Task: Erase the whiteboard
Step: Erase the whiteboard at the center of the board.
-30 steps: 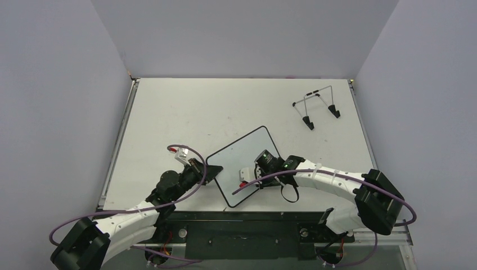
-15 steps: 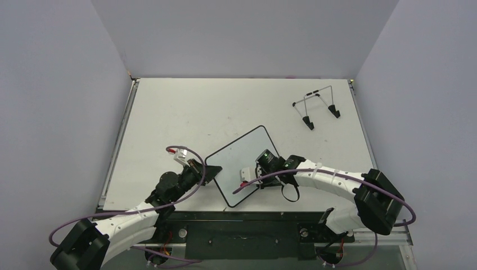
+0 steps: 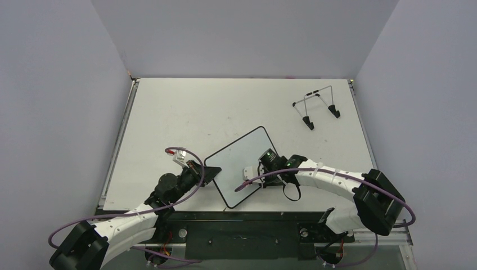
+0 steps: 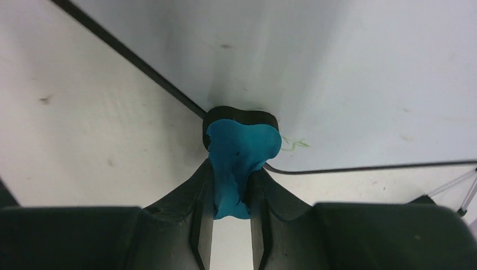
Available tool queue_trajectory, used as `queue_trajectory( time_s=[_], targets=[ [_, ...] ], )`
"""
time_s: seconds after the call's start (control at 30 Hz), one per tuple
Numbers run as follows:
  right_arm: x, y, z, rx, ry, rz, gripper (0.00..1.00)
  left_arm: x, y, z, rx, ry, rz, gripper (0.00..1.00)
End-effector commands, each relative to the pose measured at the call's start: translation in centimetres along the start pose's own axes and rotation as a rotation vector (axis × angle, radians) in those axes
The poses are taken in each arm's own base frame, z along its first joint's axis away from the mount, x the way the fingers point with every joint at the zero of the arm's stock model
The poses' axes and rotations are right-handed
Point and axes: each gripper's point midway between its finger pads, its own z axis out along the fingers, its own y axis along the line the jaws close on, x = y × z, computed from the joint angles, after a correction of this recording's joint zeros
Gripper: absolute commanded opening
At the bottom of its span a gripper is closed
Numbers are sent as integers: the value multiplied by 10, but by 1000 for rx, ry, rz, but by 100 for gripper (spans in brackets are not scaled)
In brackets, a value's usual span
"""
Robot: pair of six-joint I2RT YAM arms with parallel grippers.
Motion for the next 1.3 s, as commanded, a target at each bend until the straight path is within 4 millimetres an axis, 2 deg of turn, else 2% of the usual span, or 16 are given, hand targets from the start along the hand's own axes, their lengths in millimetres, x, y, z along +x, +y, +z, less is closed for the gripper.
queue_trajectory(
  time_s=[0.0,0.03,0.1,0.2,0.27,0.33,0.43,0.57,0.67,0.73,0.87,0.9,1.0,1.07,1.13,1.27],
  targets=[
    [-27,11,-7,-51,-87,-56,0,-25,-43,-2,164,-89,-1,0],
    [-22,7,-4,-35,-67,-30,0,-25,-44,-2,167,-91,0,0],
    [-5,-15,1,33,-17,56,0,-26,-44,-3,167,-93,2,0],
    [33,-41,6,93,74,208,0,-25,-45,-2,168,-91,6,0],
    [53,-45,11,103,138,263,0,-25,-45,-2,169,-88,9,0],
    [61,-42,16,81,166,285,0,-25,-45,-2,171,-87,11,0],
    [51,-34,16,37,134,261,0,-25,-46,-2,172,-88,9,0],
    [0,-20,3,15,-15,136,0,-25,-45,-2,170,-89,8,0],
    [-27,-26,-11,48,-96,120,0,-25,-45,-1,168,-86,8,0],
    [-24,-32,-9,76,-77,146,0,-25,-46,0,168,-83,9,0],
    [9,-59,2,173,42,279,0,-25,-47,1,171,-80,8,0],
    [23,-66,2,192,82,320,0,-25,-47,1,170,-80,8,0],
    [44,-63,10,183,167,337,0,-25,-47,2,169,-79,9,0],
    [49,-60,11,167,191,331,0,-25,-46,2,167,-80,10,0],
    [44,-53,10,122,169,308,0,-26,-46,2,166,-80,13,0],
    [1,-15,7,-14,39,127,0,-25,-46,3,164,-77,14,0]
  ],
)
